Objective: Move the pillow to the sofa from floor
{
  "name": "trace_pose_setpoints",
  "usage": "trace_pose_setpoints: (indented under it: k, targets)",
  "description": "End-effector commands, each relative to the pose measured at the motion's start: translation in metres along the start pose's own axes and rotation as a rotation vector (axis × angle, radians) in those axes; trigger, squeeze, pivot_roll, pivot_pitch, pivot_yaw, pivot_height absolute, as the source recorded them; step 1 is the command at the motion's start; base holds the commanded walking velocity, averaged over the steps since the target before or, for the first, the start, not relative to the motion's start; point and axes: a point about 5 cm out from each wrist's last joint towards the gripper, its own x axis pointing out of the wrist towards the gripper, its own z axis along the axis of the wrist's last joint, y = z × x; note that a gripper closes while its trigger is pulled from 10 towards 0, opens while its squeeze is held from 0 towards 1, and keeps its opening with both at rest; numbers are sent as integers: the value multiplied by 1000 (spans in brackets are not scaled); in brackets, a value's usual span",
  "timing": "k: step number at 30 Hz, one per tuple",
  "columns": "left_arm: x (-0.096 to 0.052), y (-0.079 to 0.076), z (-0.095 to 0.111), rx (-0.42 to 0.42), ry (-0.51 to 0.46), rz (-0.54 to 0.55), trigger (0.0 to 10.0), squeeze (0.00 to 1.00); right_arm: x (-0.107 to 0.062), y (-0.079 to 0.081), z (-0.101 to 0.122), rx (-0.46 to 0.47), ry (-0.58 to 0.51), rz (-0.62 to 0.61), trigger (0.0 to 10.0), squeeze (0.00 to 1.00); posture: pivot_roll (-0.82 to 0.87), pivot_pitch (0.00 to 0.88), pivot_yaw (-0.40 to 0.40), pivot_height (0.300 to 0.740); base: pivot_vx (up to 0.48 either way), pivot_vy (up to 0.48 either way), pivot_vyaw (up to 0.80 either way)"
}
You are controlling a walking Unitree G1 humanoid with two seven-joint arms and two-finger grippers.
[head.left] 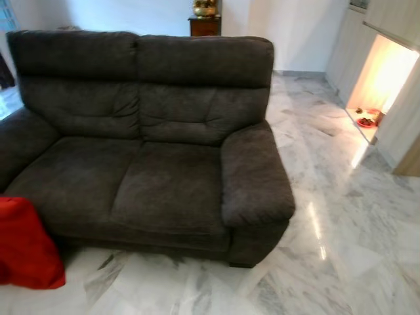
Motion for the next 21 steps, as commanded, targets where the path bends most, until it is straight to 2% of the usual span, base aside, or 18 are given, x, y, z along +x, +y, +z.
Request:
trace_pose_setpoints:
  k: [1, 17, 21]
  targets:
    - [7, 4, 18, -164, 62, -38, 10000, 0, 0, -23, 4, 558, -19, -79, 10000, 0, -47, 0, 19, 740, 0, 337, 0]
    - [6, 5, 13, -176, 77, -32, 10000, 0, 0, -23, 4, 548, -9, -74, 10000, 0, -58, 0, 27, 740, 0, 339, 0]
    - [6, 5, 14, -173, 74, -31, 10000, 0, 0, -22, 5, 554, -10, -75, 10000, 0, -56, 0, 29, 740, 0, 480, 0]
